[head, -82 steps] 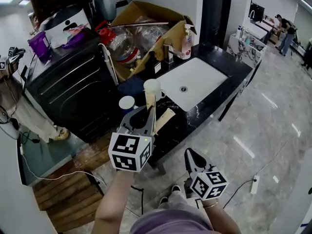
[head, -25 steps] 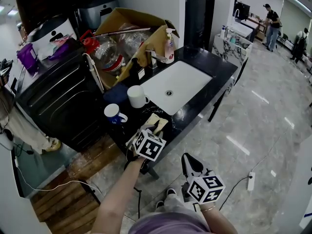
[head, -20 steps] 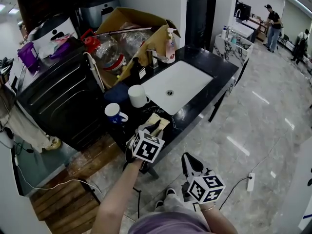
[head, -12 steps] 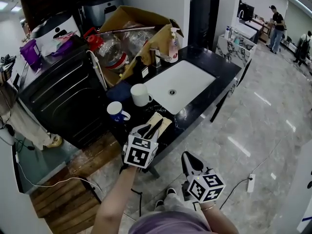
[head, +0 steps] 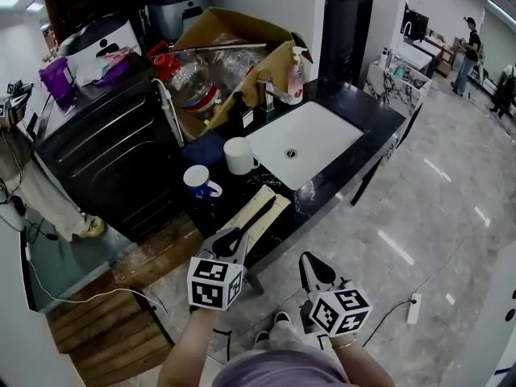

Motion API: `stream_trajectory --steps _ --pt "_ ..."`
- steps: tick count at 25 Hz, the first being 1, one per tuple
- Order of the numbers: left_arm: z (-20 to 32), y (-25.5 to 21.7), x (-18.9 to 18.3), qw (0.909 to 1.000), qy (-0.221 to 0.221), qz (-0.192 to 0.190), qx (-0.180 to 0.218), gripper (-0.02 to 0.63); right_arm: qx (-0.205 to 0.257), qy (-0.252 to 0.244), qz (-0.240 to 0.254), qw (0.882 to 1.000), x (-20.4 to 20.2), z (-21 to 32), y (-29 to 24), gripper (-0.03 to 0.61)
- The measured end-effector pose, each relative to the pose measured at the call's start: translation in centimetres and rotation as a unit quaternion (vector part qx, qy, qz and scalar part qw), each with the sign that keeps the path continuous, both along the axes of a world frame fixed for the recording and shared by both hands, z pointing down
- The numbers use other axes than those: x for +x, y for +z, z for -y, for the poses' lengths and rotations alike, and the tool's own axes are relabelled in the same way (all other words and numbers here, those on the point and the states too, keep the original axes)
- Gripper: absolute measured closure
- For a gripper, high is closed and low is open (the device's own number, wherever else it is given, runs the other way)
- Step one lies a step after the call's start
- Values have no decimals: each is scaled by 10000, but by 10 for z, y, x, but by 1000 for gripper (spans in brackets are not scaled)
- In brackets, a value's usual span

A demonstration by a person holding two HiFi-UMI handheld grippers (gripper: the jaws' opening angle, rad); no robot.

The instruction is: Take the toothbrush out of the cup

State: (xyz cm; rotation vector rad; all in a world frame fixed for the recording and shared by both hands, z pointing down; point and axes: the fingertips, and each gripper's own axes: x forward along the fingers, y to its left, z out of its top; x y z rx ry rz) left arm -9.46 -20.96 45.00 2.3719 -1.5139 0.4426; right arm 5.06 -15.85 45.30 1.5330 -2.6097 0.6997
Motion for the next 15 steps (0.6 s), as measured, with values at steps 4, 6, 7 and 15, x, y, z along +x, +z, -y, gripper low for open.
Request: stream_trajectory --steps 4,6,7,15 --pt "-18 7 -13 9996 -271 -103 76 577 18 -57 -15 10000 -4 0 0 577" --pt "-25 8 -19 9991 -380 -148 141 580 28 -91 -17 10000 -7 -1 -1 577" --pt "-28 8 -22 9988 -433 -167 174 581 33 -113 -17 9999 -9 -1 -1 576" --pt "-50 7 -48 9940 -919 -368 461 606 60 -258 -23 9996 -19 -5 -3 577"
